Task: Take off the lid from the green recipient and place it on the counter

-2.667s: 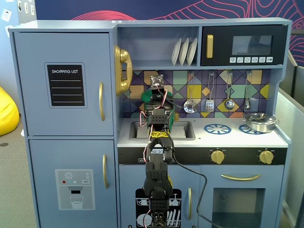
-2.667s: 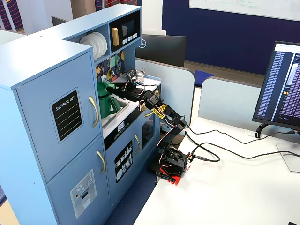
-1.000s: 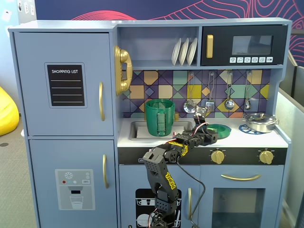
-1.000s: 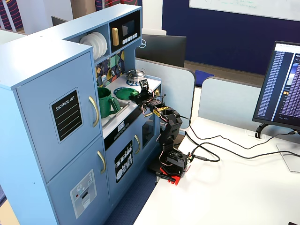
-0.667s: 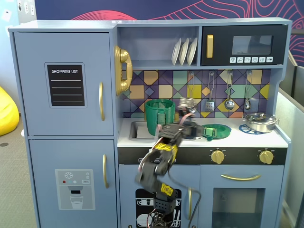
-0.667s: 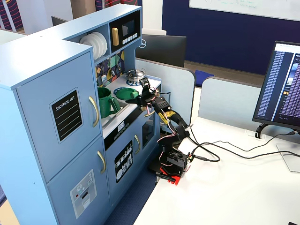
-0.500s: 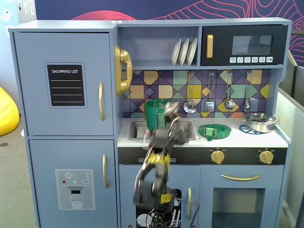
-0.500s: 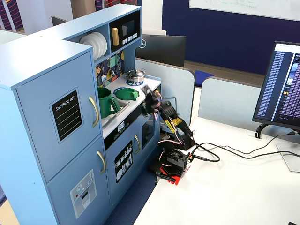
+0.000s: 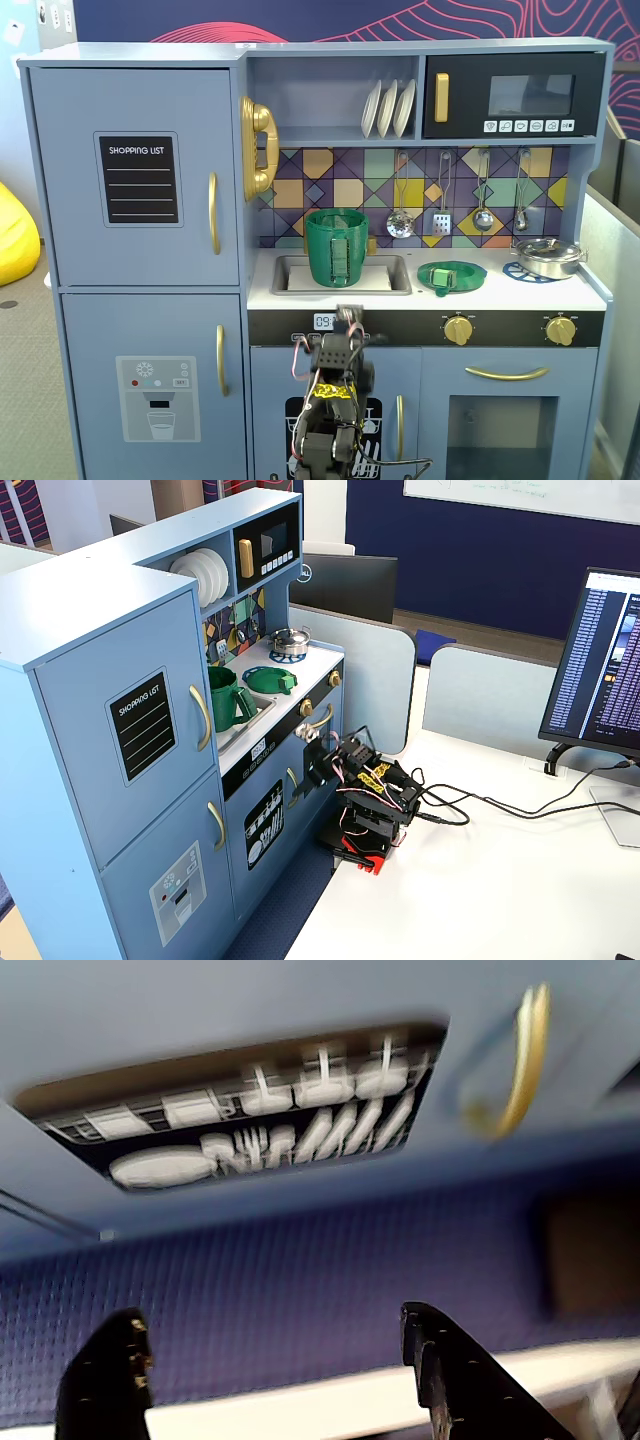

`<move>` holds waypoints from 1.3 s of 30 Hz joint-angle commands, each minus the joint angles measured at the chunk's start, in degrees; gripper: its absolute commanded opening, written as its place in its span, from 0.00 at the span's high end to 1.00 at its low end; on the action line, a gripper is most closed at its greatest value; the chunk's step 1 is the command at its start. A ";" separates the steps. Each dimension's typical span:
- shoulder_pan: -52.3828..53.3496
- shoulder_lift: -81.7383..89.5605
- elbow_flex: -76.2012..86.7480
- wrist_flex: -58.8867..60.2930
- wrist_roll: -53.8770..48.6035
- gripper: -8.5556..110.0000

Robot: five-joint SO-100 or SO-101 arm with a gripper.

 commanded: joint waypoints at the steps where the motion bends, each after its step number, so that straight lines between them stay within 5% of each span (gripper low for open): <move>1: -3.78 1.32 5.19 -2.11 2.99 0.76; 13: -7.47 1.41 5.45 16.08 11.25 0.78; 19: -5.19 1.49 5.45 23.38 3.16 0.78; 39: -5.36 1.49 5.45 23.38 4.75 0.78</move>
